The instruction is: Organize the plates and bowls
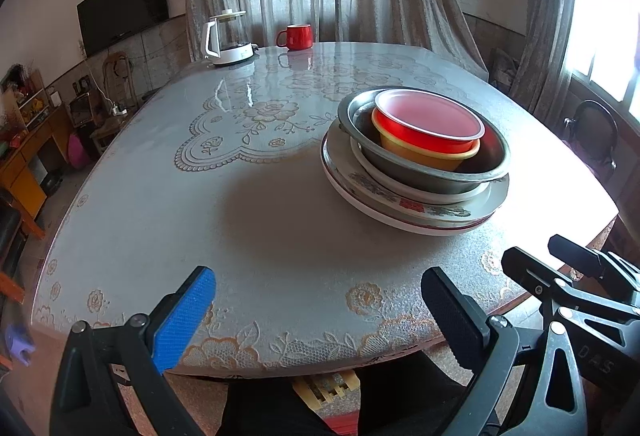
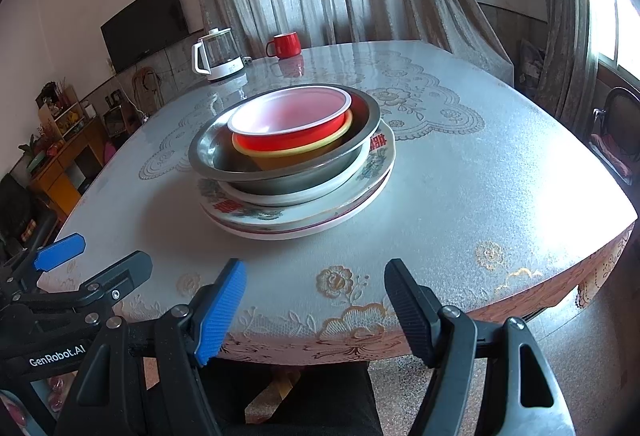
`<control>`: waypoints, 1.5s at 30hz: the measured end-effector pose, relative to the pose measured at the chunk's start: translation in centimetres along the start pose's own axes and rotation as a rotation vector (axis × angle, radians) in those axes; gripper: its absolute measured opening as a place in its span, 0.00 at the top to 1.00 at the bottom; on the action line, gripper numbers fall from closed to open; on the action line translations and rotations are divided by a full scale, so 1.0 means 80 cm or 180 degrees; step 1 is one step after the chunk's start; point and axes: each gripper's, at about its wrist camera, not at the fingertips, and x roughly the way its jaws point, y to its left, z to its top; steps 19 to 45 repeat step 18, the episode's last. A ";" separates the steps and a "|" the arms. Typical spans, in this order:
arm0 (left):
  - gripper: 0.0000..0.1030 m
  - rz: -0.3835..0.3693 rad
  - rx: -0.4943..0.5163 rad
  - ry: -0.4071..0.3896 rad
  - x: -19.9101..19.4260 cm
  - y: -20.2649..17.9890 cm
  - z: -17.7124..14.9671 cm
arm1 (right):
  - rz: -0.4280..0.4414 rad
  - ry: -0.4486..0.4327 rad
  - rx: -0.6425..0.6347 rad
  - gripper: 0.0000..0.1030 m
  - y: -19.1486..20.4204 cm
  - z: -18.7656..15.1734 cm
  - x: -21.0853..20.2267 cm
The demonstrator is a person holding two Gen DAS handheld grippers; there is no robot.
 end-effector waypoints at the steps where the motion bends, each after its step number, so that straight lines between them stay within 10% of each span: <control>1: 0.00 -0.0003 0.0003 -0.0001 0.000 0.000 0.000 | 0.0002 -0.0002 -0.0004 0.29 0.000 0.000 0.000; 45: 0.00 -0.0044 0.0002 0.0047 0.005 -0.003 0.000 | 0.0002 0.0013 0.0003 0.29 -0.002 0.000 0.001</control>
